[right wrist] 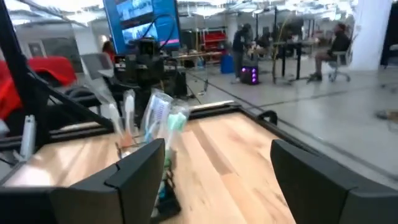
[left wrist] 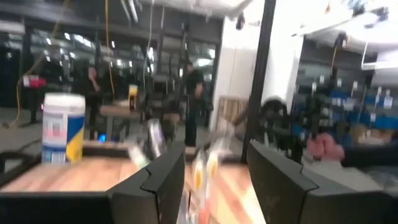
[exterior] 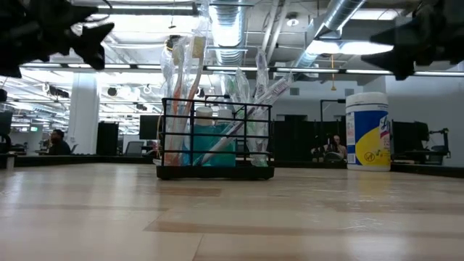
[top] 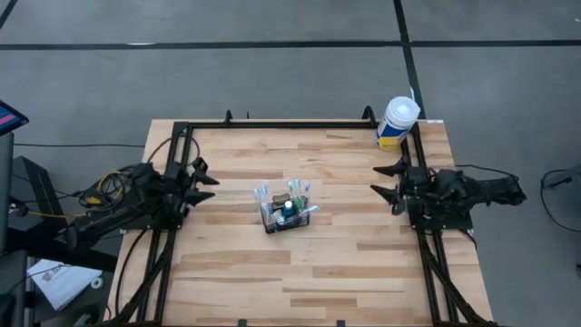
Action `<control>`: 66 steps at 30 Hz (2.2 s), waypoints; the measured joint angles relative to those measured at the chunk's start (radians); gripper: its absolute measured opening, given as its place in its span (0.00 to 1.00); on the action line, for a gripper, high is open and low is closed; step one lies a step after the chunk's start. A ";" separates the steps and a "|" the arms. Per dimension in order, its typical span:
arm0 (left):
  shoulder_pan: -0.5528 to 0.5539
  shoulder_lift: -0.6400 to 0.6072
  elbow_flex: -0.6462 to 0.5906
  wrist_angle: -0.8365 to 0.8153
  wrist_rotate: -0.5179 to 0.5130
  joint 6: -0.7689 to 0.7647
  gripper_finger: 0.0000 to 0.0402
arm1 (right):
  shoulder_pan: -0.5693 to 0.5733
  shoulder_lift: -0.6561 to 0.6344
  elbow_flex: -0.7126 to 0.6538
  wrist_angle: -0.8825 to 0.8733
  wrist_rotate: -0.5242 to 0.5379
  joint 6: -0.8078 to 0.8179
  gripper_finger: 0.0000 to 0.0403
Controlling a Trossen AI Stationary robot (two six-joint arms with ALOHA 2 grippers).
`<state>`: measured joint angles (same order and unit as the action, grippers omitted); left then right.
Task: Pick & Place toothbrushing station
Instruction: Return to Home Position
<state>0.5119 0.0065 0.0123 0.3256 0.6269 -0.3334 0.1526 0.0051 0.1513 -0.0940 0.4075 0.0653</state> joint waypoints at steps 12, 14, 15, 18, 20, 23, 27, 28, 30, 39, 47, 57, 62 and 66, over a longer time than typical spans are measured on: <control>0.007 0.001 -0.006 -0.167 0.021 0.152 0.42 | 0.006 0.010 -0.139 0.171 -0.019 0.003 0.70; 0.008 0.001 -0.006 -0.173 0.021 0.154 0.42 | 0.011 0.016 -0.143 0.160 -0.018 -0.008 0.70; 0.007 0.001 -0.006 -0.174 0.021 0.154 0.42 | 0.012 0.016 -0.143 0.160 -0.018 -0.010 0.70; 0.008 0.001 -0.006 -0.177 0.021 0.166 0.42 | 0.012 0.024 -0.143 0.162 -0.015 -0.012 0.70; 0.007 0.001 -0.006 -0.171 0.015 0.171 0.42 | 0.012 0.038 -0.144 0.161 -0.015 0.006 0.70; 0.007 0.001 -0.006 -0.158 -0.005 0.171 0.42 | 0.011 0.047 -0.144 0.162 -0.019 0.022 0.70; 0.007 0.002 -0.006 -0.154 -0.008 0.153 0.42 | 0.028 0.059 -0.144 0.161 -0.040 0.062 0.70; 0.006 0.002 -0.006 -0.152 -0.009 0.140 0.42 | 0.033 0.062 -0.144 0.161 -0.041 0.092 0.70; 0.004 0.002 -0.006 -0.152 -0.009 0.114 0.42 | 0.044 0.062 -0.144 0.161 -0.042 0.156 0.70; 0.004 0.002 -0.006 -0.153 -0.009 0.116 0.42 | 0.063 0.062 -0.145 0.161 -0.043 0.197 0.70; 0.004 0.002 -0.006 -0.151 -0.009 0.116 0.42 | 0.063 0.062 -0.145 0.161 -0.043 0.197 0.70; 0.004 0.002 -0.006 -0.144 -0.009 0.116 0.42 | 0.063 0.062 -0.146 0.161 -0.043 0.198 0.70; 0.004 0.002 -0.006 -0.143 -0.009 0.116 0.42 | 0.063 0.062 -0.146 0.161 -0.043 0.198 0.70; 0.004 0.002 -0.006 -0.143 -0.009 0.116 0.42 | 0.063 0.062 -0.146 0.161 -0.043 0.198 0.70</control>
<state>0.5163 0.0082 0.0059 0.1825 0.6178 -0.2176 0.2157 0.0669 0.0051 0.0669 0.3641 0.2630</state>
